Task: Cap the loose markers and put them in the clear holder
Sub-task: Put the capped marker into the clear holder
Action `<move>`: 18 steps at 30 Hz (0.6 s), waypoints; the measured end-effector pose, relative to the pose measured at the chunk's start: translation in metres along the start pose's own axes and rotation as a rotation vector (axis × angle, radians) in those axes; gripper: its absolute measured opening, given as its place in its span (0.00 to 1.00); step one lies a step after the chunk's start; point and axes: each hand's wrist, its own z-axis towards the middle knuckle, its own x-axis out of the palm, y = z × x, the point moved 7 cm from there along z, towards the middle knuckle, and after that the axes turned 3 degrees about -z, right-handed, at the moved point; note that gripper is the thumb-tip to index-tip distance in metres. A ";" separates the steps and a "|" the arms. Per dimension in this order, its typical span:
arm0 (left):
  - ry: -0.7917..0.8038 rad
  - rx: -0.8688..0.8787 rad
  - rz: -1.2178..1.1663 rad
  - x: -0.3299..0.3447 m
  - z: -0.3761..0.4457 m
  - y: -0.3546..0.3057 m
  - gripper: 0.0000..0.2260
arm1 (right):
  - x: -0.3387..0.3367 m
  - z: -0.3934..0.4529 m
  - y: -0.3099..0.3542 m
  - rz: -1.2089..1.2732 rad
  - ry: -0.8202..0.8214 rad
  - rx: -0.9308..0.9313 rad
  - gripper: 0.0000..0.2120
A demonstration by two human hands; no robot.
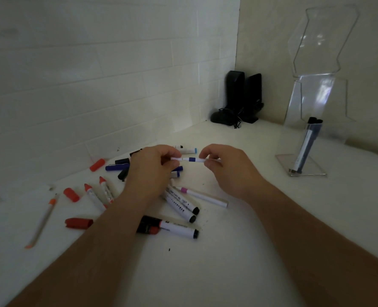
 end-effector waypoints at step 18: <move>0.103 0.021 -0.033 0.009 -0.007 -0.010 0.07 | -0.004 -0.002 0.005 -0.026 -0.055 -0.022 0.05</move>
